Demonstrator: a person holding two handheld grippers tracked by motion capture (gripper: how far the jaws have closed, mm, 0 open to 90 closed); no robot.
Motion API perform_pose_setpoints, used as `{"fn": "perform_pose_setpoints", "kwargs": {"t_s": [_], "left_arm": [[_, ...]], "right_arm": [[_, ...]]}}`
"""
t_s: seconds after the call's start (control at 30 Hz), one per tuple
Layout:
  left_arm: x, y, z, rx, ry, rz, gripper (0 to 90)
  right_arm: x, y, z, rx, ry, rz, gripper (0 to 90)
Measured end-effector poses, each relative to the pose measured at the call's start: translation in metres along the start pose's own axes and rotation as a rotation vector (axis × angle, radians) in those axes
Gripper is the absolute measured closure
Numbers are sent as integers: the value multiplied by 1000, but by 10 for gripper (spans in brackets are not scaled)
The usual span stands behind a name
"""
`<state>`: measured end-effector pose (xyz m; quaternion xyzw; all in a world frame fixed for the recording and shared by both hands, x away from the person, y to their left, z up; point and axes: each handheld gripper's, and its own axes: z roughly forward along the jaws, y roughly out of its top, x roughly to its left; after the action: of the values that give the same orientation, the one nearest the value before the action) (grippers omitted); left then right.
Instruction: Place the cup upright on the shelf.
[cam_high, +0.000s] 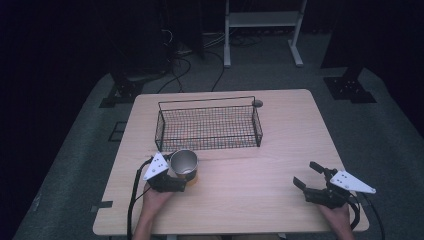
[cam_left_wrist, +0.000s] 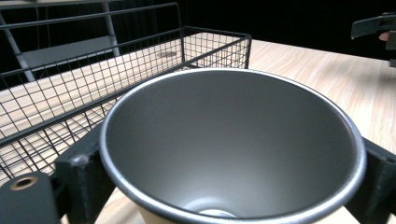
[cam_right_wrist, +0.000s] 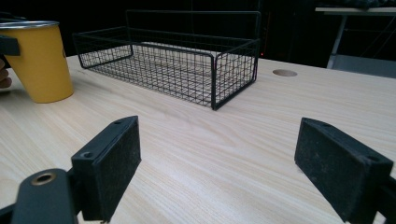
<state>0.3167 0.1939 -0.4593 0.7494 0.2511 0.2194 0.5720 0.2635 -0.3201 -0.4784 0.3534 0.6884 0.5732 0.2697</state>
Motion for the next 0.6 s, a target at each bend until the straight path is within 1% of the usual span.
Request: {"fn": "perform_pose_setpoints", "kwargs": {"t_s": [0.17,0.6], "left_arm": [[0,0,-1,-2,-2,2,115],[-1,1,-1,-8,-13,0,119]], "right_arm": [[0,0,0,0,0,0,135],[0,0,0,1,-1,0,134]]}}
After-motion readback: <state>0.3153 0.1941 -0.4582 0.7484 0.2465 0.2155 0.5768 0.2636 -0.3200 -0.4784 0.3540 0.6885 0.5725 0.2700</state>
